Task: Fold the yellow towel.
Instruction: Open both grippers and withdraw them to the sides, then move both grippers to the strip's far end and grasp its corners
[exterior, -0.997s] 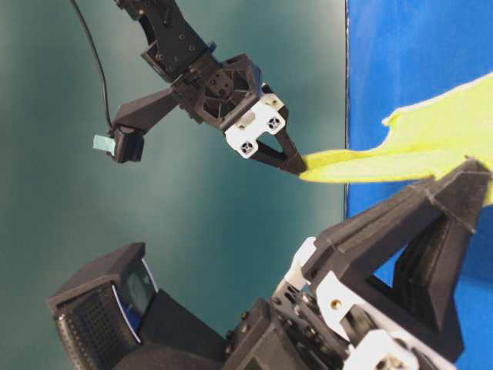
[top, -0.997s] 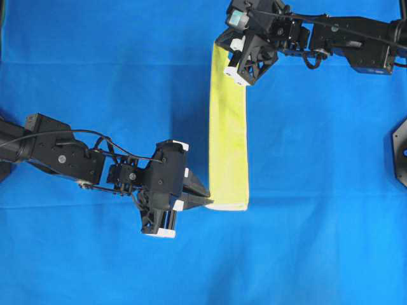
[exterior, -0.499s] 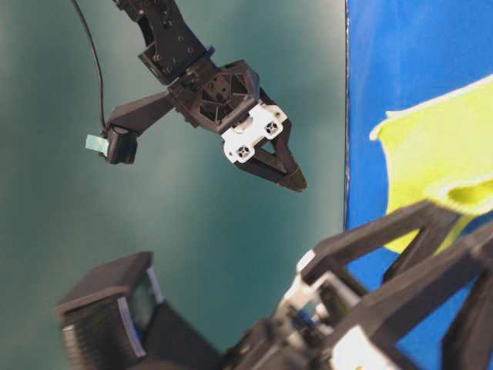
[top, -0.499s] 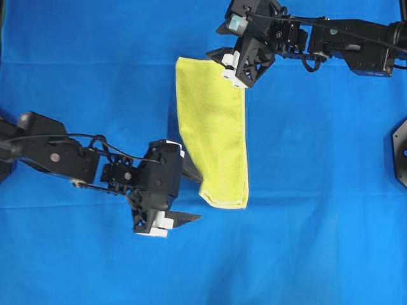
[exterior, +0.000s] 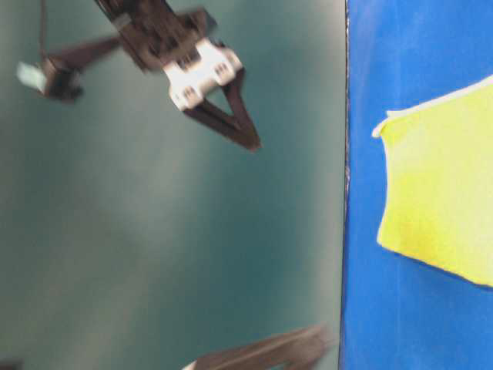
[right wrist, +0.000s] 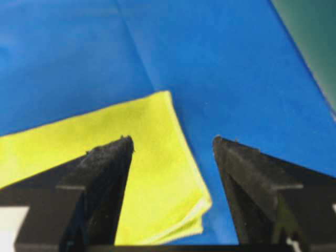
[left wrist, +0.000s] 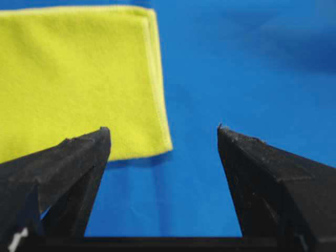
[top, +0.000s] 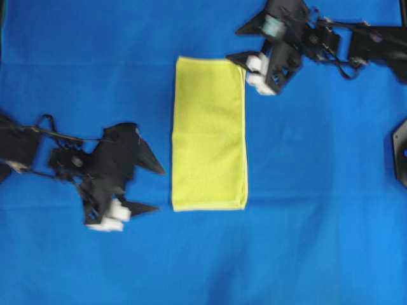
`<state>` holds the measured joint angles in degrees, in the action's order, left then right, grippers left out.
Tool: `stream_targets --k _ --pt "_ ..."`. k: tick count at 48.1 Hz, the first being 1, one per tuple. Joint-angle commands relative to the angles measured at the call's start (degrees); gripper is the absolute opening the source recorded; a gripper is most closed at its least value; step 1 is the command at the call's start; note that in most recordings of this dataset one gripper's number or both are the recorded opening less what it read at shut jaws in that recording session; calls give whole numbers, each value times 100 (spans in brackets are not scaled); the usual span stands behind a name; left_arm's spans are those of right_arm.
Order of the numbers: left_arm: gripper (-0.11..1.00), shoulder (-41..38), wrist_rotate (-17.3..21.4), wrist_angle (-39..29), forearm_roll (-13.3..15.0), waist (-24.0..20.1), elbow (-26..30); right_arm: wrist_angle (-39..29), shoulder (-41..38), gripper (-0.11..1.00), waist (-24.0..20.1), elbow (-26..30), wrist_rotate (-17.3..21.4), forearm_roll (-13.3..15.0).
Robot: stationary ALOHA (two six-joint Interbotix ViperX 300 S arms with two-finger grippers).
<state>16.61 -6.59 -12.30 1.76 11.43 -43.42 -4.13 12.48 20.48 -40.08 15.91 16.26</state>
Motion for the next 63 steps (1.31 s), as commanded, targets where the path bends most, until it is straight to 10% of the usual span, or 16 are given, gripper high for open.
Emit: stream_targets --k 1,29,51,63 --pt "77 633 18 105 -18 -35 -105 167 536 63 -44 -211 62 -79" --pt "77 2716 589 2900 -44 -1213 -2382 2329 2338 63 -229 -2320 176 -246" --pt "77 2628 633 2997 -44 -1327 -2232 1916 2109 63 -193 -1916 176 -439" --pt "77 1793 686 2997 -44 -2109 -1942 967 1046 63 149 -1090 114 -422"
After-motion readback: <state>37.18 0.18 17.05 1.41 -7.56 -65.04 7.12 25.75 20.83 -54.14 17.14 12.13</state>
